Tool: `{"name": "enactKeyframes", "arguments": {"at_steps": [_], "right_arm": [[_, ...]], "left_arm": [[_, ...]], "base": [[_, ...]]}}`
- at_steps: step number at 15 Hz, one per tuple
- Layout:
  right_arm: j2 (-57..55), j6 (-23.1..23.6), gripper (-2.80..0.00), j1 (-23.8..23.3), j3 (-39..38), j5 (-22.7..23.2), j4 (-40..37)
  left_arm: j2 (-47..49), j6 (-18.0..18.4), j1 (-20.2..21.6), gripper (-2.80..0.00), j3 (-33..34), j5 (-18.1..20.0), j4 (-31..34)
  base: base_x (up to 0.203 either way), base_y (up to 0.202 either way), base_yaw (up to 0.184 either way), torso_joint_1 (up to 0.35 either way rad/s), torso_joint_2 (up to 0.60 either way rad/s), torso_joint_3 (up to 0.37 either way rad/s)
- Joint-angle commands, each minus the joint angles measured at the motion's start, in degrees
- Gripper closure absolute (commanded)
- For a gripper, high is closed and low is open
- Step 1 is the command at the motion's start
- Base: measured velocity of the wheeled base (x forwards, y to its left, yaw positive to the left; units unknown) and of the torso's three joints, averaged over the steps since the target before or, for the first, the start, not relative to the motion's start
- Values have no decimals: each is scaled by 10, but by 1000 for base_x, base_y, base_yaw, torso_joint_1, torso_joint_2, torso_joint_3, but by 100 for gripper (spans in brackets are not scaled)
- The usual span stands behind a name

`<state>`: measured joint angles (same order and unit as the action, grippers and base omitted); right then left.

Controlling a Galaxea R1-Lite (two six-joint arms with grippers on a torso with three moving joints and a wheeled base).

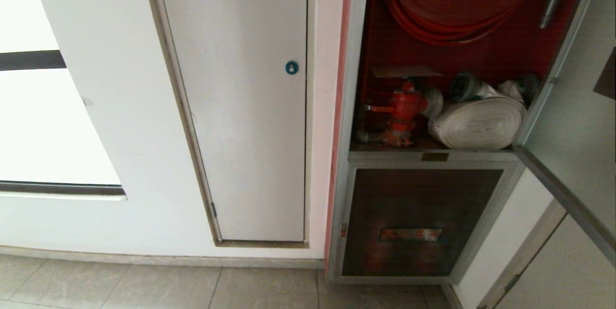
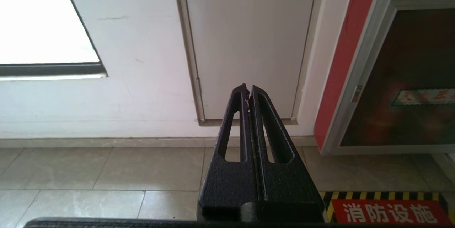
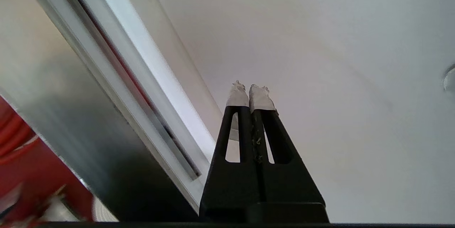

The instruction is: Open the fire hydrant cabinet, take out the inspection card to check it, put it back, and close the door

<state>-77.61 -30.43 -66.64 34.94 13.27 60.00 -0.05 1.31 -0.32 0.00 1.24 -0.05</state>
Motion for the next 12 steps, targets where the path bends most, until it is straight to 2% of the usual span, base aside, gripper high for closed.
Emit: {"name": "enactKeyframes", "arguments": {"at_steps": [1,6,10,12], "right_arm": [[15,-2,0,18,-8,0,1],[89,-2,0,102,-49,13,-3],[147,-2,0,175,-56,16,-36],[161,-1,0,233,-53,21,-56]], "left_arm": [[0,0,1,0,1,1,0],[0,0,0,0,1,1,0],[0,0,1,0,1,0,0],[0,0,1,0,1,1,0]], "base": [[0,0,0,0,0,0],[0,0,0,0,0,0],[0,0,0,0,0,0],[0,0,0,0,0,0]]}}
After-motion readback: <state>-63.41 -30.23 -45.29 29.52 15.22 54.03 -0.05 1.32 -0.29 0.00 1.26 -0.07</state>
